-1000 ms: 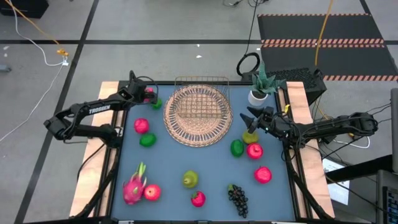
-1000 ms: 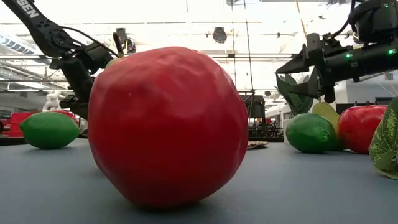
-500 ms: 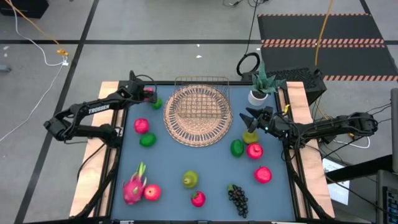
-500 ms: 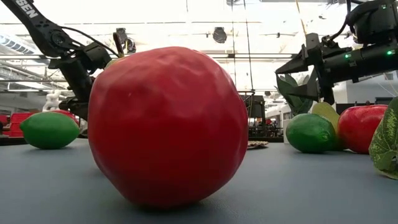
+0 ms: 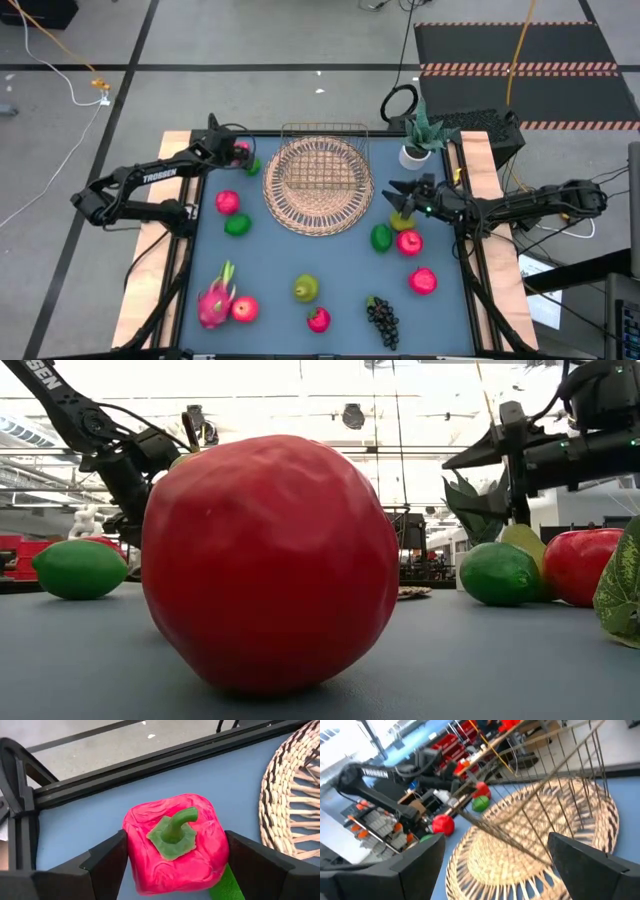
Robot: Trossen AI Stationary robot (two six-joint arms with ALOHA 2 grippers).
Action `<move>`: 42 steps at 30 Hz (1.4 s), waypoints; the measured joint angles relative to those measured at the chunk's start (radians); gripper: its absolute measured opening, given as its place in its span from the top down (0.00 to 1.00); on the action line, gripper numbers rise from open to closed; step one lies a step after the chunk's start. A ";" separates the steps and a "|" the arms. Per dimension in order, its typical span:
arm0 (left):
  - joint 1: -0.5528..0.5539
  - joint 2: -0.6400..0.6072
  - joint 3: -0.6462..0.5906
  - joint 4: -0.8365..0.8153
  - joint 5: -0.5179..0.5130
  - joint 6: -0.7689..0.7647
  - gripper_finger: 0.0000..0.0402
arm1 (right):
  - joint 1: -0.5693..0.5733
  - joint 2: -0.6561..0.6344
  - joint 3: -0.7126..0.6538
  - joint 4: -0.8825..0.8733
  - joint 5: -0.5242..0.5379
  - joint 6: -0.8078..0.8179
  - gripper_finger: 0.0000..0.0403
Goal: Build produce basket
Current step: Put the red bell pepper into the gold wire basket
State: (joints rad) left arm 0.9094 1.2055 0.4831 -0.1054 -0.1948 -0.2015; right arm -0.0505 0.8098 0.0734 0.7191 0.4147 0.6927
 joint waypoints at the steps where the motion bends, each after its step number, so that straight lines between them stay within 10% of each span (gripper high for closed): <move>1: 0.000 0.000 0.000 -0.001 -0.004 0.006 0.23 | 0.001 0.001 0.000 -0.008 -0.001 0.001 0.14; 30: -0.055 0.002 -0.004 0.063 -0.005 -0.065 0.23 | 0.030 0.055 0.000 -0.259 0.112 0.035 0.14; 42: -0.186 -0.060 -0.004 0.096 -0.003 -0.081 0.23 | -0.002 0.006 0.000 0.090 -0.105 -0.096 0.14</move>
State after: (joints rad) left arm 0.7231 1.1454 0.4796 -0.0090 -0.1975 -0.2824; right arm -0.0525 0.8155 0.0731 0.8094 0.3092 0.5964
